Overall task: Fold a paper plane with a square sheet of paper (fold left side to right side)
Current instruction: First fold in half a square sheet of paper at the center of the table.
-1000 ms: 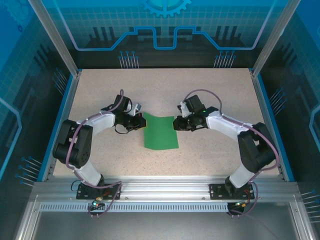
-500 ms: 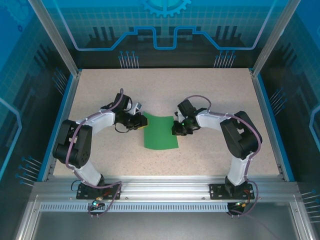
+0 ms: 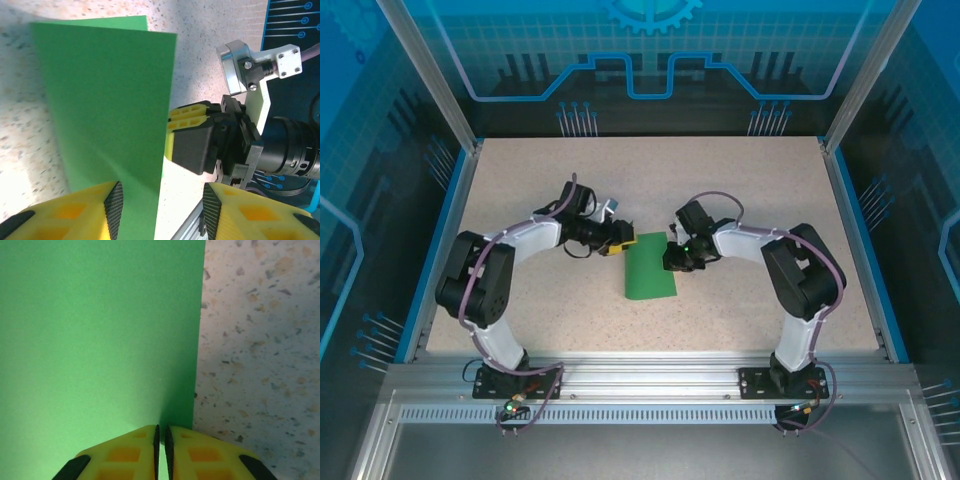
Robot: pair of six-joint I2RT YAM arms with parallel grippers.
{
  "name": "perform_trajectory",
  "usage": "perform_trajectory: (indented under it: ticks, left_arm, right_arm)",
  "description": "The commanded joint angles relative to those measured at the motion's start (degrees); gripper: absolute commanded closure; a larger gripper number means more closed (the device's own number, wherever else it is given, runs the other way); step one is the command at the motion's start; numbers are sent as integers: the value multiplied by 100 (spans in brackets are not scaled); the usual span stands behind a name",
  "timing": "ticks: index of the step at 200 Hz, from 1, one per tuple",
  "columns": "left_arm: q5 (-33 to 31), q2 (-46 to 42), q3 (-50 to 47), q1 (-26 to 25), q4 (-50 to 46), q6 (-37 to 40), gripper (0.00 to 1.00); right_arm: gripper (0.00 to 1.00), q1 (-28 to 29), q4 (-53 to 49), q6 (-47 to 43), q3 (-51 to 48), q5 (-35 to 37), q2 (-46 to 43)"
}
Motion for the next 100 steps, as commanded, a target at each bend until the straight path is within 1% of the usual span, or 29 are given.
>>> perform_trajectory:
  ticks: [1,14,27,50,74,77,100]
  left_arm:
    - [188,257,260,-86,177,-224,52]
    - [182,391,343,-130,227,-268,54]
    - [123,481,395,-155,257,-303,58]
    - [-36,575,435,-175,270,-330,70]
    - [-171,615,446,-217,234,-315,82]
    - [-186,622,447,-219,227,-309,83]
    - [-262,661,478,-258,148,-270,91]
  right_arm:
    - [83,-16,302,116,-235,-169,-214]
    - [81,-51,449,126,-326,-174,-388]
    - [80,-107,542,127,-413,-152,-593]
    - [67,-250,797,126,-626,-257,-1018]
    - [57,-367,1290,220,-807,-671,-1406]
    - [55,-375,1353,230,-948,-734,-1435]
    - [47,-374,1657,326,-921,-1320,-1422]
